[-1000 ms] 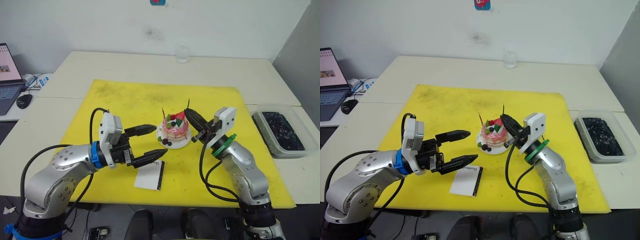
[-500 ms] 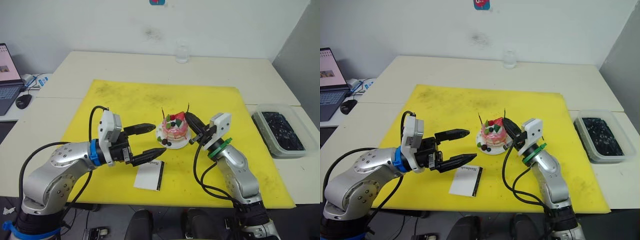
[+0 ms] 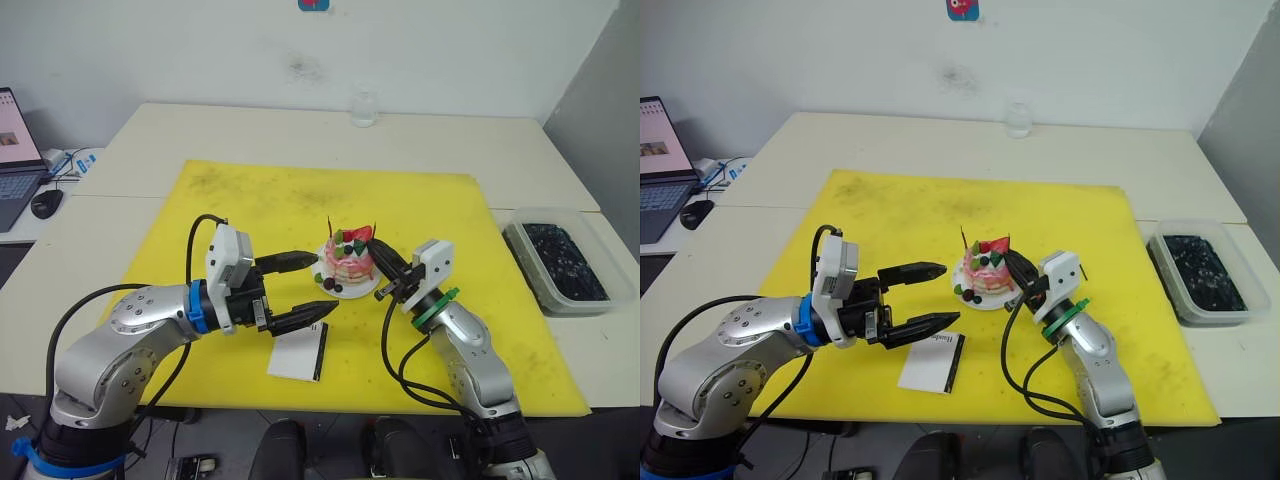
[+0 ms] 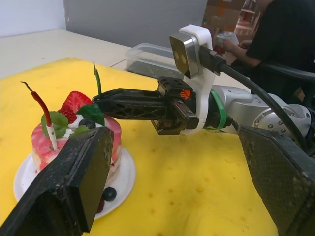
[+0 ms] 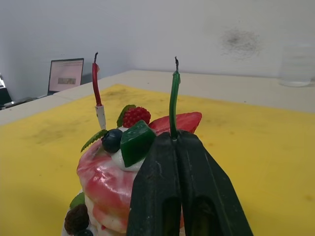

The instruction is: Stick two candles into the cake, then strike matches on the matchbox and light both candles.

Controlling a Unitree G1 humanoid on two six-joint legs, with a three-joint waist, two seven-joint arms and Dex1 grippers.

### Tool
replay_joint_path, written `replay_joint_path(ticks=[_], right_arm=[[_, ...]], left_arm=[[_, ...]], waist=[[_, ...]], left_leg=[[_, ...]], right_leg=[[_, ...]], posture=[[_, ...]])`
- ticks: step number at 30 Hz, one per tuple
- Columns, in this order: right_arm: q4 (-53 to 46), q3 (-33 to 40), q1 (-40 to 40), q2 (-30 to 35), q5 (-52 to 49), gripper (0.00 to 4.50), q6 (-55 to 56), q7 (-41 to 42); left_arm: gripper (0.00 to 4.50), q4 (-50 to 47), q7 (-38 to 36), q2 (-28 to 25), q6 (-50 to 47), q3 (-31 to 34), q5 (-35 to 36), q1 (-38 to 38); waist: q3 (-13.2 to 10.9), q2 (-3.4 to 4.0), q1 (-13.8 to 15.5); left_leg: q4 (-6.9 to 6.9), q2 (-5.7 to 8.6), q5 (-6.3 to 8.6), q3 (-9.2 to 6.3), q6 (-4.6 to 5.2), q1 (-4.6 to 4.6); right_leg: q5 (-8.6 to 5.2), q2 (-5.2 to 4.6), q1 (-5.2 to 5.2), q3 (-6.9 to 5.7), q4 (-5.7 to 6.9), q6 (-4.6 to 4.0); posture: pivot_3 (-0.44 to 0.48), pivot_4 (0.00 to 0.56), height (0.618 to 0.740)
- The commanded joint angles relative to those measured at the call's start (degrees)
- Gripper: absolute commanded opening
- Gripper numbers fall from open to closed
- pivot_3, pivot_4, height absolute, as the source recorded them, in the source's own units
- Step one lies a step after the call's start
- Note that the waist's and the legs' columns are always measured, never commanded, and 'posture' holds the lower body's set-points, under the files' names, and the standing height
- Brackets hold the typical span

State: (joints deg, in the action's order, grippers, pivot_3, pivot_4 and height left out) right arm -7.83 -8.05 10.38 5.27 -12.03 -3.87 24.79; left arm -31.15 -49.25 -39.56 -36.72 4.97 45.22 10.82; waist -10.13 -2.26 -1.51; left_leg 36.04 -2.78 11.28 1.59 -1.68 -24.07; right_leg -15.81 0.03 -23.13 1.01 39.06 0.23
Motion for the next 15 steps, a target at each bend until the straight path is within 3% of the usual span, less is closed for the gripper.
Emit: replay_joint_path(ticks=[1,7,15], right_arm=[[1.22,-0.51,0.3,0.11,0.4,0.02,-0.08,0.31],[-1.87,1.23,1.16,-1.3,-1.9,0.02,-0.69,-1.28],[-7.36,2.14,1.84,0.44,-4.17,2.78,-4.42,-1.01]], left_arm=[[4.5,-1.03,-0.13,0.34,1.54,-0.05,-0.38,0.93],[4.5,-1.02,-0.14,0.48,1.8,-0.49,-1.24,0.95],[4.5,-0.85,0.21,0.85,2.64,-1.82,-3.27,1.4]], waist=[[0.0,0.0,0.0],[0.0,0.0,-0.01],[0.0,0.01,0.0]], left_leg=[[0.0,0.0,0.0,0.01,0.0,0.02],[-0.01,-0.01,0.0,0.01,0.0,0.03],[-0.01,0.0,0.0,0.04,0.0,0.01]], right_leg=[[0.0,0.0,0.01,0.0,0.0,0.0],[0.0,0.0,0.02,0.01,0.01,0.0],[0.0,-0.01,0.0,0.02,0.0,0.0]], posture=[[0.0,0.15,0.74],[0.0,0.15,0.74],[0.0,0.15,0.74]])
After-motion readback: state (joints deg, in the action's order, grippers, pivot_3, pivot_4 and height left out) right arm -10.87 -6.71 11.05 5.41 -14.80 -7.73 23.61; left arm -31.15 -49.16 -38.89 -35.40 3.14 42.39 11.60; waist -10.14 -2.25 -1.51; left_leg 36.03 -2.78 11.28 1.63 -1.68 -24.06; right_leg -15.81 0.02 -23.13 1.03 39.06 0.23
